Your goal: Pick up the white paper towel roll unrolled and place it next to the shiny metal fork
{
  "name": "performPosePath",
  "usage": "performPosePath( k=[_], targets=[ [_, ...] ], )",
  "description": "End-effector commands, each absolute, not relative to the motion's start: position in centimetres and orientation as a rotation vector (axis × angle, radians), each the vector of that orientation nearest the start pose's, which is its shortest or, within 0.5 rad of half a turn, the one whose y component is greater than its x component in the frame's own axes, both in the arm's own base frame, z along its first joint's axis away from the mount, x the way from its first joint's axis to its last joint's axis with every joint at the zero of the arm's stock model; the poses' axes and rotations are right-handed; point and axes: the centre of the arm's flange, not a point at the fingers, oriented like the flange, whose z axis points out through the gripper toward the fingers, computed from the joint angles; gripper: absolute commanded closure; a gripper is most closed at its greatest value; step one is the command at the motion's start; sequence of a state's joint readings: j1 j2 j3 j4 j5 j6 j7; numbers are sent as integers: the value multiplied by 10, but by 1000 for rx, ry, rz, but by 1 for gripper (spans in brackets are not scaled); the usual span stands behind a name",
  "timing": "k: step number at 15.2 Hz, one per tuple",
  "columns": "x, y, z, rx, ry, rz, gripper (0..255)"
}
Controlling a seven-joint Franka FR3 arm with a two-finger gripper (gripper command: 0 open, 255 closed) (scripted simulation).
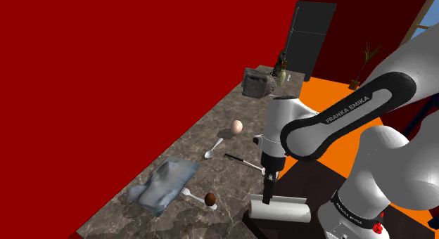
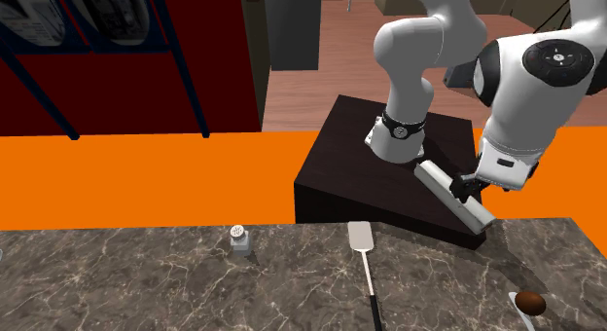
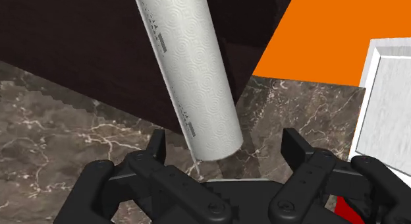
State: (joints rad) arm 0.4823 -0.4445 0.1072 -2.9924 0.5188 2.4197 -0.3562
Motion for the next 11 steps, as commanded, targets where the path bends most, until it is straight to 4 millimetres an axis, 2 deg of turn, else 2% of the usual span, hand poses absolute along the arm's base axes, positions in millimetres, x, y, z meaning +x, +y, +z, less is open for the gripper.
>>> performPosePath(
  k=[1,9,11],
  targets=[
    [255,146,235,-2686,-848,255,0],
    [246,153,192,-2668,-864,263,0],
    [246,153,192,-2668,-864,263,0]
  ],
)
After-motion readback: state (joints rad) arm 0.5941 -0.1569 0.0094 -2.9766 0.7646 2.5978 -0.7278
